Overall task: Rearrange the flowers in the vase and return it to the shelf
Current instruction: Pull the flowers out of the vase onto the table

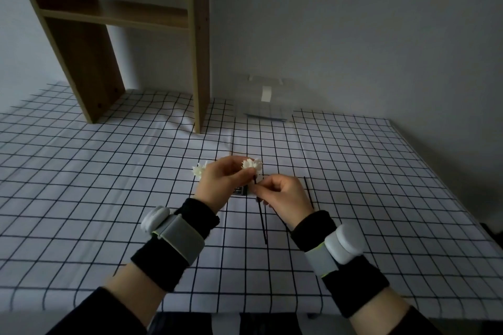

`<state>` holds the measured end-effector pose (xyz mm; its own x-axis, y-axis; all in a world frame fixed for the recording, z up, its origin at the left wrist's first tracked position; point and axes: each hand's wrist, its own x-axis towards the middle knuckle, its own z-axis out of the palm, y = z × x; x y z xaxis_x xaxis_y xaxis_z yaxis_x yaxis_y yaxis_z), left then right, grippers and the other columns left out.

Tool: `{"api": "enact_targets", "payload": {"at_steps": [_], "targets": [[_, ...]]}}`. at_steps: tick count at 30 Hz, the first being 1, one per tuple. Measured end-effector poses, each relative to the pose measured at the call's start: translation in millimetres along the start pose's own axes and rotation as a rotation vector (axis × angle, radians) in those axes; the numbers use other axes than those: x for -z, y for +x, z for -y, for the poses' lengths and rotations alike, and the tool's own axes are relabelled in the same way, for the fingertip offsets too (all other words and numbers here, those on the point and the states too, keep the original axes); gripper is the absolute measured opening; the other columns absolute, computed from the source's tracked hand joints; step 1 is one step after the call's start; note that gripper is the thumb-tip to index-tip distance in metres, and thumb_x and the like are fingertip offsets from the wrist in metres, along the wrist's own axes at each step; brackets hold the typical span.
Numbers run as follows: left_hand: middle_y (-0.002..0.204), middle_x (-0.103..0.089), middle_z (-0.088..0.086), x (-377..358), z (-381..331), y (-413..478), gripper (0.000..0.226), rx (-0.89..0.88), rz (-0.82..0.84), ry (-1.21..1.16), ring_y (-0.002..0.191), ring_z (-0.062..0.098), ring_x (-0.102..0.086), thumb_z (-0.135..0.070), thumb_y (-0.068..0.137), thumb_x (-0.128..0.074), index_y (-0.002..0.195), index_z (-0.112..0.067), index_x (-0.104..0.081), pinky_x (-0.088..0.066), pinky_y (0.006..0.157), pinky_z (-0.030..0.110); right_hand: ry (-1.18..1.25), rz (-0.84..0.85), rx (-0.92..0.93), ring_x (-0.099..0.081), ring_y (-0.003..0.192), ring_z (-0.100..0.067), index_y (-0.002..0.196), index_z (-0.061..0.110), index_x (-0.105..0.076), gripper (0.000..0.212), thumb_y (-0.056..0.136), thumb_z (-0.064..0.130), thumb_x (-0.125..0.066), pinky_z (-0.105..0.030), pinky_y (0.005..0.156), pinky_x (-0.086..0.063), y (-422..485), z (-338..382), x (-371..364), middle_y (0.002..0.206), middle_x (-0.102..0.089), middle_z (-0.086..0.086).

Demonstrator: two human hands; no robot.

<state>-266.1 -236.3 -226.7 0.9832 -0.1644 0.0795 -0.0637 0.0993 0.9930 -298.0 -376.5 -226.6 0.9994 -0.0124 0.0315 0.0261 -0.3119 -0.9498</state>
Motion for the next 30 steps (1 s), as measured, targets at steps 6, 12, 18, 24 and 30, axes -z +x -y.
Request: {"api": "enact_targets", "payload": {"at_steps": [6,12,18,24,30], "targets": [[0.074,-0.072,-0.002,-1,-1,1,0.009,0.011,-0.117,-0.172,0.070,0.009,-0.069,-0.005,0.079,-0.064,0.086,-0.012,-0.066,-0.055,0.065,0.018,-0.064,0.063,-0.054,-0.056,0.049,0.005,0.065,0.016,-0.065,0.013,0.076,0.019,-0.071,-0.007,0.050,-0.044,-5,-5,1,0.057,-0.063,0.007],[0.081,-0.070,0.001,33,-8,8,0.008,-0.052,-0.270,-0.239,0.076,0.011,-0.067,-0.010,0.082,-0.061,0.086,-0.016,-0.065,-0.055,0.073,0.020,-0.070,-0.123,-0.100,-0.053,0.047,-0.002,0.064,0.019,-0.065,0.015,0.078,0.019,-0.070,-0.008,0.044,-0.042,2,-10,33,0.058,-0.061,0.003],[0.089,-0.067,0.003,65,6,3,0.018,-0.038,-0.429,-0.208,0.079,0.009,-0.066,-0.013,0.084,-0.060,0.102,-0.012,-0.060,-0.055,0.074,0.017,-0.347,-0.215,-0.169,-0.062,0.063,-0.013,0.067,0.019,-0.067,0.012,0.077,0.024,-0.070,-0.024,0.060,-0.050,25,-33,77,0.065,-0.066,0.003],[0.086,-0.066,0.001,78,26,-1,0.009,-0.040,-0.549,-0.075,0.082,0.014,-0.063,-0.016,0.083,-0.062,0.089,-0.021,-0.057,-0.049,0.079,0.027,-0.585,-0.224,-0.194,-0.063,0.079,-0.019,0.080,0.017,-0.065,0.015,0.076,0.030,-0.071,-0.033,0.077,-0.053,36,-50,78,0.086,-0.069,-0.002],[0.076,-0.058,-0.008,89,48,-1,0.011,-0.078,-0.617,0.176,0.073,0.006,-0.056,-0.018,0.080,-0.067,0.085,-0.017,-0.057,-0.045,0.069,0.020,-0.756,-0.207,-0.196,-0.063,0.082,-0.025,0.088,0.015,-0.063,0.016,0.081,0.028,-0.065,-0.039,0.078,-0.055,38,-49,72,0.090,-0.068,-0.005]]}}
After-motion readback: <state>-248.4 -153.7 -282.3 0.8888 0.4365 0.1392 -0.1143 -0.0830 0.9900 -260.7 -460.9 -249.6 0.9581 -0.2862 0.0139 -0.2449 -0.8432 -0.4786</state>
